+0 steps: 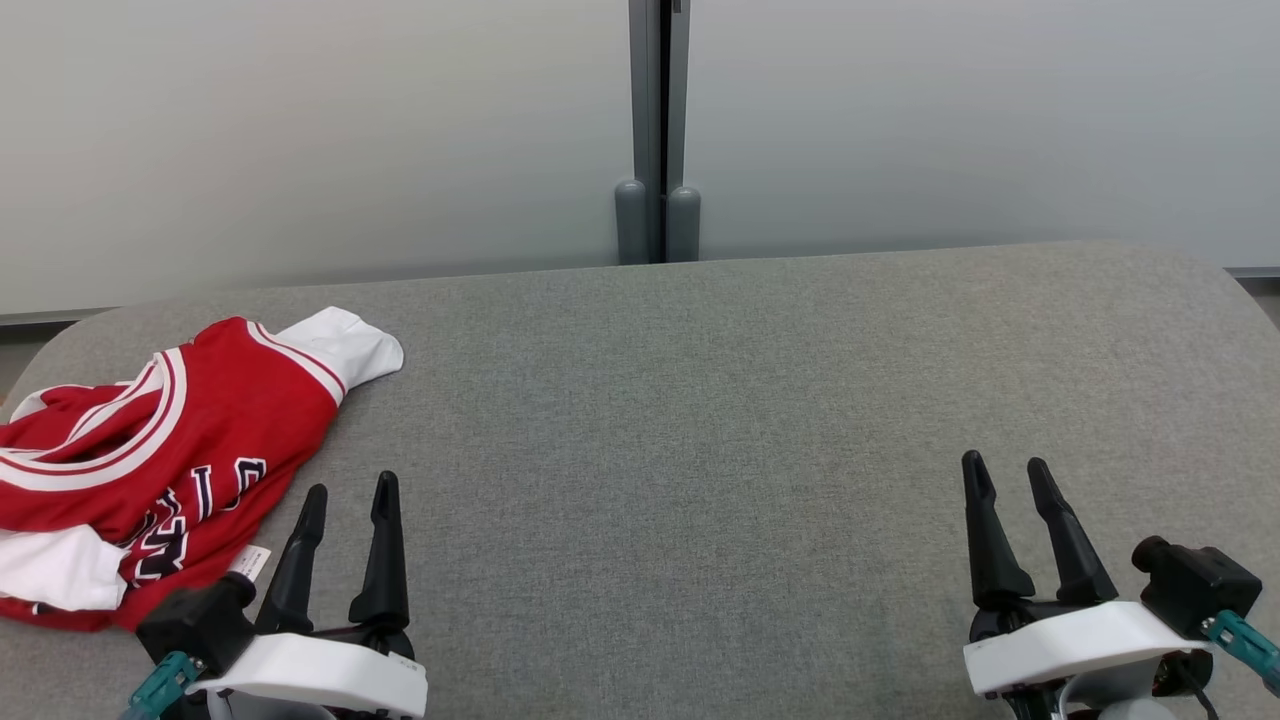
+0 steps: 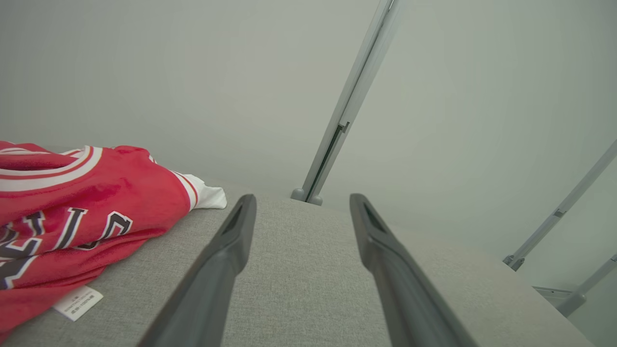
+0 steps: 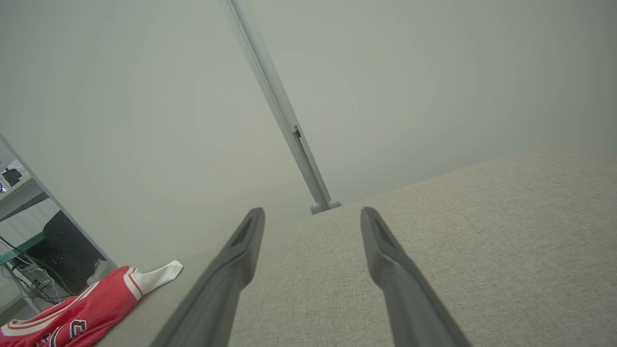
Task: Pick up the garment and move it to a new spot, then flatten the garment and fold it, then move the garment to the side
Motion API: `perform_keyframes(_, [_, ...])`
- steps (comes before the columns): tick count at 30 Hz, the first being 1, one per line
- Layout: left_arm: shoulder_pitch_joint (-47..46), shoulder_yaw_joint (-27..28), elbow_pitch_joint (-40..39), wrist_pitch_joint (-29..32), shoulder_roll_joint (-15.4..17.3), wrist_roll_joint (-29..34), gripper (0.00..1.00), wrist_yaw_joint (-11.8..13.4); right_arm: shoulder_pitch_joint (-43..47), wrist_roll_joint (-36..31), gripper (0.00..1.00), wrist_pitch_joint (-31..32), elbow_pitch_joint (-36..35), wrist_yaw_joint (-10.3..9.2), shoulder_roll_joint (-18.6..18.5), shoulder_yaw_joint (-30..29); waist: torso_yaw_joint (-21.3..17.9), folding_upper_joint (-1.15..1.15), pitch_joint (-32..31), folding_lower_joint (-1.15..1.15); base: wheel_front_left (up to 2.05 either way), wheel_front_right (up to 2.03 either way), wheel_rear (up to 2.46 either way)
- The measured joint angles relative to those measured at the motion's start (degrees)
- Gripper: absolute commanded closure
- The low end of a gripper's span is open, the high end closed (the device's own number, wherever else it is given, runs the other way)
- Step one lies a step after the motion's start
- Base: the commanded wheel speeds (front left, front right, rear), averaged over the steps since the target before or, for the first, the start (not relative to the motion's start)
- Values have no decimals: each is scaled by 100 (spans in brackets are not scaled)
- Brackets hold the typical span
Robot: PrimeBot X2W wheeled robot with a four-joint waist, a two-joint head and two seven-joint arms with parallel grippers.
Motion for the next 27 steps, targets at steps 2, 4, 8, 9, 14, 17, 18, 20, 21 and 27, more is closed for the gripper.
perform_keyframes(2, [8,-7,11,-25,0,90,0,14,21,-82,0,-20,-9,0,-2,-9,-5,0,-6,0,0,0,0])
perform_keyframes(4, [20,-5,14,-66,2,171,0,33,38,-157,0,-62,-10,0,-2,-21,-10,0,-8,0,0,0,0])
perform_keyframes(8, [33,-8,14,-116,4,366,0,30,46,-290,0,-119,-15,0,-2,-25,-15,0,-13,0,0,0,0])
perform_keyframes(9, [37,-8,14,-124,4,413,0,29,49,-323,0,-122,-16,0,-3,-35,-14,0,-18,0,0,0,0])
perform_keyframes(14, [120,-14,3,-193,5,659,0,12,65,-610,0,-182,46,0,-5,-69,-4,0,-43,0,0,0,0])
perform_keyframes(17, [123,-31,-11,-230,9,790,0,13,77,-739,0,-229,88,0,-7,-62,3,0,-55,0,0,0,0])
perform_keyframes(18, [126,-36,-11,-243,9,836,0,13,77,-786,0,-231,98,0,-7,-52,4,0,-59,0,0,0,0])
perform_keyframes(20, [135,-48,-11,-274,9,932,0,15,77,-891,0,-269,114,0,-7,-40,7,0,-61,0,0,0,0])
perform_keyframes(21, [136,-56,-7,-279,10,991,0,15,77,-929,0,-280,123,0,-7,-35,8,0,-62,0,0,0,0])
perform_keyframes(27, [193,-93,37,-345,12,1255,0,27,85,-1169,0,-349,163,0,-8,-16,14,0,-92,0,0,0,0])
